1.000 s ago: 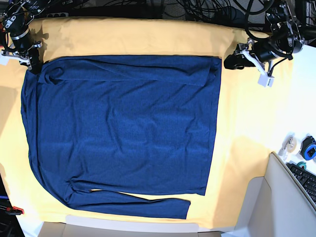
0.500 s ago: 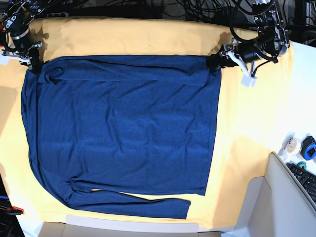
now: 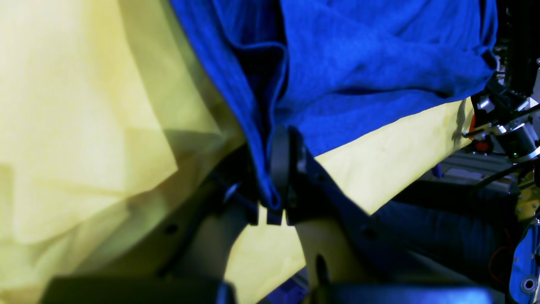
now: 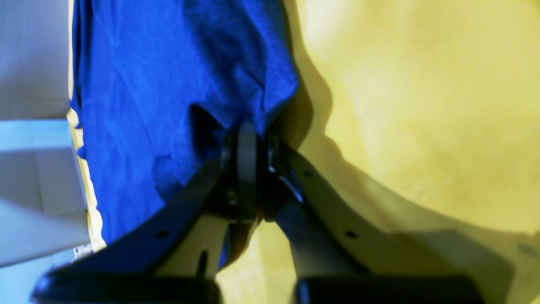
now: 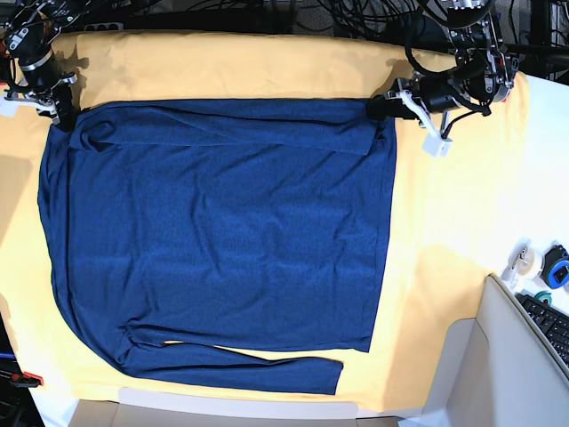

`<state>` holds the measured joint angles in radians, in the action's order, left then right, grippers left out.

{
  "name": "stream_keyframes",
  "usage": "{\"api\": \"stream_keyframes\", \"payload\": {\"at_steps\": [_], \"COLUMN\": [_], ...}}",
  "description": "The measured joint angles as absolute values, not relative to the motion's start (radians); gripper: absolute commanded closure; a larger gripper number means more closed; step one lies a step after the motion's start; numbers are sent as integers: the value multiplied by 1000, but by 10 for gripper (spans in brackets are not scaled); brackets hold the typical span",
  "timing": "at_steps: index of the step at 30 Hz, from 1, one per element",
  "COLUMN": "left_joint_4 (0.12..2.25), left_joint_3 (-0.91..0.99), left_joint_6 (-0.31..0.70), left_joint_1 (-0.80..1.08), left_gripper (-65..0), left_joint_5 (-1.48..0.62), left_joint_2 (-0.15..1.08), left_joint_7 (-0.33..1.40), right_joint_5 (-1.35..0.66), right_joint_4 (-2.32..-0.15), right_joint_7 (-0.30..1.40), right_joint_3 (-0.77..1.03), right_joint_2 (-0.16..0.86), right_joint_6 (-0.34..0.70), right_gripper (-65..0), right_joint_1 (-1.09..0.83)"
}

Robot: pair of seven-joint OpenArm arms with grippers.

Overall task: Fold the T-shirt properly
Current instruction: 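Lift the collar edge and drag it toward the hem with both grippers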

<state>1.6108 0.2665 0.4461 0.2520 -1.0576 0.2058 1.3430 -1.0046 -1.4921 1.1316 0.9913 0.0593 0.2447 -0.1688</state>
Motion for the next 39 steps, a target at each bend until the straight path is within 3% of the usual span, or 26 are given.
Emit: {"api": "stream_keyframes", "payload": {"at_steps": [7,15,21,27,39], "left_joint_4": [1804,1804,1645,1465,1352], "left_joint_3": [267,266,266,266,268], "left_joint_6": [447,447,446,444,443], "left_joint_1": [255,144,1,-112,-169], "left_gripper": [-1,-1,-1,-1,-1], "left_joint_5": [-1127,-1232,-1237,-1234,-1234], "left_joint_2": [210,211,212,213,260], "left_joint_7": [1354,1361,1359,1357,1342], "right_joint_5": [-1004,-994,-990,-842,-757], "right_joint_4": [-1536,-1718,-1631,-1483,-1450], "right_joint_7": [1184,1198,1196,1194,1104], "right_joint_3": [989,975,884,889,888], "right_joint_2": [85,124,173,185,187], "right_joint_6": [230,228,224,224,224], "right_gripper": [0,0,0,0,0], "right_joint_1": [-197,-127,9,128,176]}}
